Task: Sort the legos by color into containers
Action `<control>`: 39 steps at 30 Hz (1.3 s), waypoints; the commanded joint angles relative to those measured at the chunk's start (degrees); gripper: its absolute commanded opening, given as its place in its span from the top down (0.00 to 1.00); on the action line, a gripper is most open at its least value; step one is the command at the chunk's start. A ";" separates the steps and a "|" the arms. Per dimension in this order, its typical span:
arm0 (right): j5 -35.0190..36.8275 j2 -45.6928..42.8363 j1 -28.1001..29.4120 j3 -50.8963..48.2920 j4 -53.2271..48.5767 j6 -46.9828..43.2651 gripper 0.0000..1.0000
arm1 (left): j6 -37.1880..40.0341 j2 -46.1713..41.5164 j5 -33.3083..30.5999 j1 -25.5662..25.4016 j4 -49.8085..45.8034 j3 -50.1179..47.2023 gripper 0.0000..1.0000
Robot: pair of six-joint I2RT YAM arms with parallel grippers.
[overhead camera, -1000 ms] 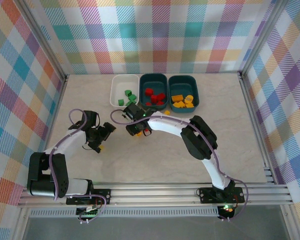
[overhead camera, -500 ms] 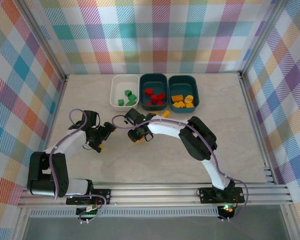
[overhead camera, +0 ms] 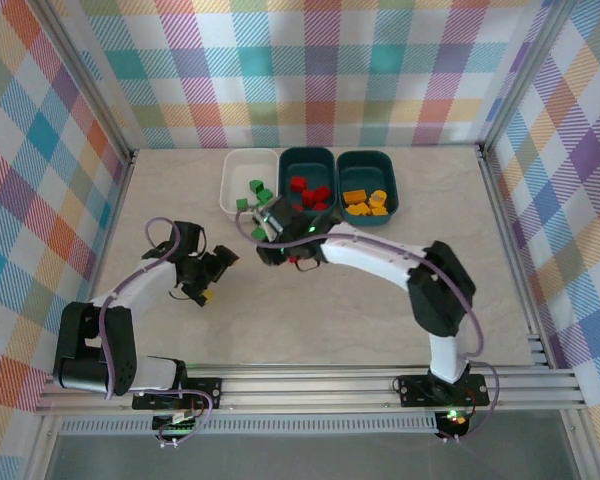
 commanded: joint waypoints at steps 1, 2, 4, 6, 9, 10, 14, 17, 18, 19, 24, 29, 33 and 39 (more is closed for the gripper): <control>3.80 1.40 -10.47 3.58 -0.74 -0.20 0.75 | 1.61 0.70 -0.65 -5.13 -0.48 3.13 0.01; 3.74 3.02 -13.94 5.51 -2.33 0.76 0.75 | 2.47 1.96 -0.83 -7.20 -0.83 4.52 0.01; 3.42 5.96 -19.87 8.60 -4.77 2.92 0.76 | 4.81 4.76 -1.18 -10.51 -2.44 7.95 0.02; 2.23 8.49 -24.78 11.38 -6.98 5.27 0.76 | 7.35 7.58 -1.98 -13.69 -4.48 12.04 0.04; 0.26 11.30 -30.21 13.73 -8.31 7.50 0.75 | 11.03 11.50 -5.67 -18.60 -7.37 18.32 0.05; -0.78 12.07 -31.62 14.43 -8.49 7.74 0.74 | 12.17 12.93 -6.90 -19.87 -8.29 20.41 0.05; -1.44 15.32 -33.83 19.36 -11.56 6.82 0.55 | 13.32 18.04 -8.36 -21.94 -10.45 26.44 0.05; 0.17 14.20 -33.95 20.20 -13.08 6.44 0.41 | 12.76 20.17 -8.00 -22.23 -10.69 27.87 0.06; 0.18 12.60 -33.89 18.95 -12.68 6.57 0.40 | 12.57 20.27 -8.25 -22.22 -10.54 27.78 0.06; 0.16 10.17 -33.65 16.38 -11.38 6.78 0.39 | 12.30 20.17 -8.70 -22.16 -10.49 27.48 0.06; 1.06 -4.28 -27.34 -1.22 -3.28 9.38 0.36 | 10.37 17.05 -8.48 -18.88 -7.74 22.57 0.03; 3.83 -8.85 -13.13 -13.35 0.16 15.98 0.34 | 8.31 12.52 -7.11 -11.44 -6.20 16.80 0.02; 2.00 -4.83 -5.55 -14.28 1.47 18.83 0.31 | 7.90 8.18 -6.77 -6.50 -6.31 13.72 0.01; -2.19 4.17 -4.14 -9.28 0.20 15.65 0.30 | 7.33 2.52 -5.39 -4.21 -6.50 10.05 0.01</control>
